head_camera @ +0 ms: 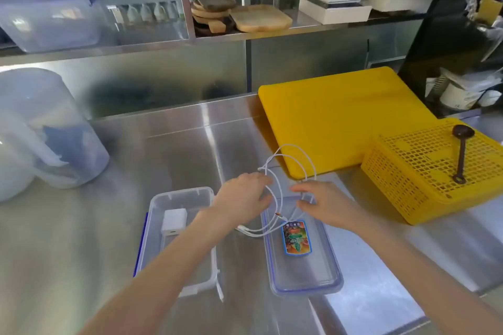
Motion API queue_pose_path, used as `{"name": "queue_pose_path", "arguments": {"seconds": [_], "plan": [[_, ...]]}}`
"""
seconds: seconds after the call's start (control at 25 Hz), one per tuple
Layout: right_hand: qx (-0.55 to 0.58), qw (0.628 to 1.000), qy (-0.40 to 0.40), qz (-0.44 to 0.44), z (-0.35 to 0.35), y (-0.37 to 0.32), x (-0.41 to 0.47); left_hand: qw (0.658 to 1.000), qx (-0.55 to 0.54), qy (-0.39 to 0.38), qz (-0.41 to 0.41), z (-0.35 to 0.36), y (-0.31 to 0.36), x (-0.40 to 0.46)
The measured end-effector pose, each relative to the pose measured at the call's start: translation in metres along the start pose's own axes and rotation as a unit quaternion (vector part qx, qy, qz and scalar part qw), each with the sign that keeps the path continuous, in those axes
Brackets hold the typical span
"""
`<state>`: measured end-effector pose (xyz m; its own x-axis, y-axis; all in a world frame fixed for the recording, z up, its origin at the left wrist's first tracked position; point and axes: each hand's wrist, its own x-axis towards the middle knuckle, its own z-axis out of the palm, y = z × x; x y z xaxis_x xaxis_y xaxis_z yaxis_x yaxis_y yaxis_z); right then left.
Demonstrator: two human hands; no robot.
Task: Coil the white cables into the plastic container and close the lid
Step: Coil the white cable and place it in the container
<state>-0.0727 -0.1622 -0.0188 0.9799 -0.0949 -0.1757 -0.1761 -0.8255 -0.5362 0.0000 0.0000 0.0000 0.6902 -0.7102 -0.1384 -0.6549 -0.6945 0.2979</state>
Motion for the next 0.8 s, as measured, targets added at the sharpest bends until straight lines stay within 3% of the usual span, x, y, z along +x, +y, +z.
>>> {"name": "queue_pose_path", "arguments": {"seconds": [0.28, 0.64, 0.8], "plan": [[0.037, 0.998, -0.025, 0.042, 0.036, 0.025, 0.011, 0.997, -0.013, -0.07, -0.033, 0.057, 0.004, 0.021], [0.081, 0.994, -0.03, 0.06, 0.068, 0.033, 0.033, 0.991, -0.079, -0.066, -0.083, 0.097, -0.004, 0.036], [0.093, 0.994, -0.025, 0.059, 0.07, 0.035, 0.035, 0.987, -0.132, -0.021, -0.084, 0.096, -0.009, 0.037]]}}
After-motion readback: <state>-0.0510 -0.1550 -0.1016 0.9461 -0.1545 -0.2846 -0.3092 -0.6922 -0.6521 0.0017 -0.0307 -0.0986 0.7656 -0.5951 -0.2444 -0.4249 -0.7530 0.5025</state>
